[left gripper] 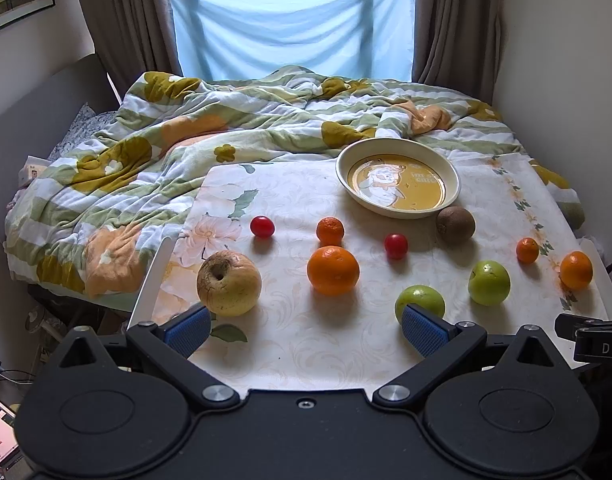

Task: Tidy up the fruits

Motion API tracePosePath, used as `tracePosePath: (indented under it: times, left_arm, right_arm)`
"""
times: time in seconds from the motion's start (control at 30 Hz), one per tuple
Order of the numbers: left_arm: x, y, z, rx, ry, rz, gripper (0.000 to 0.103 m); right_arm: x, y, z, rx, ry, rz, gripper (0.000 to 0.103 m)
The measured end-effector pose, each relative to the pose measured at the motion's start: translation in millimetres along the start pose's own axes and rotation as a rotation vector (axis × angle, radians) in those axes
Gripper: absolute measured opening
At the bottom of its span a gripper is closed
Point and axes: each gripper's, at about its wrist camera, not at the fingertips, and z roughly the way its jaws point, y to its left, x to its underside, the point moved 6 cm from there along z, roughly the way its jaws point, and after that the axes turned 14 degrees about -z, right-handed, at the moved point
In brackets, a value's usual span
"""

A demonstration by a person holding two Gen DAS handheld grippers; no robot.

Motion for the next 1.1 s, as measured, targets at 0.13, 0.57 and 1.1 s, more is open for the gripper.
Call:
tracePosePath:
  times: [0.13,0.57,1.1]
  left_arm:
    - [-0.1,0.1,-0.1,0.0,0.0,0.0,0.103]
    - [-0.1,1.2,-0.5,0.0,-0.002,-0.001,0.103]
    - [-1.6,3.1,-2.4,0.0,-0.004,-0.003,0.103]
  right_arm:
    - [0.0,0.1,0.4,0.001,-0.001,0.001,0.103]
    - [0.6,0.8,1.0,0.001,0.0,0.002,0.103]
    - [-0.8,4.4,-0.4,0.003,-0.001,0.007,0.103]
